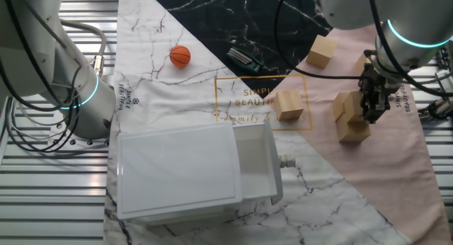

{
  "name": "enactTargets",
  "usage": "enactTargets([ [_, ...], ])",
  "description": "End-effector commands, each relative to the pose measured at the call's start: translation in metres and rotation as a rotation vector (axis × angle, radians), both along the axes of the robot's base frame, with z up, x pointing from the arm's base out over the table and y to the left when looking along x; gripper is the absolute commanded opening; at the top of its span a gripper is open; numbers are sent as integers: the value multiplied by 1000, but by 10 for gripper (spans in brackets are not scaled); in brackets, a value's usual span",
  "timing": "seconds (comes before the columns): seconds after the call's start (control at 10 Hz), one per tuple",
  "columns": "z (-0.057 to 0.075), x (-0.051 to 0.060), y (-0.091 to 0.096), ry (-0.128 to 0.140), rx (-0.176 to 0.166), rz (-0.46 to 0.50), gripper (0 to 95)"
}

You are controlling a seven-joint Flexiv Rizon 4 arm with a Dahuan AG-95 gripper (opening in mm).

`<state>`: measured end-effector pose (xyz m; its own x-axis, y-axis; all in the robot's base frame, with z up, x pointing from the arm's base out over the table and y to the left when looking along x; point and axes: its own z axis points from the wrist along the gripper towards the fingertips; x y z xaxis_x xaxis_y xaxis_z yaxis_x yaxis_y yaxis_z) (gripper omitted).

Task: Stack the blocks into a pyramid shape

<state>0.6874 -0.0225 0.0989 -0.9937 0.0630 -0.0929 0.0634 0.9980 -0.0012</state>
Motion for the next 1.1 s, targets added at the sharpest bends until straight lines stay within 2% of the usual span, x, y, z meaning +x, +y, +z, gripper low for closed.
enactTargets([
  [0.1, 0, -1, 0, 2, -2, 1, 0],
  [1.1, -2, -4, -1, -3, -3, 15, 0],
])
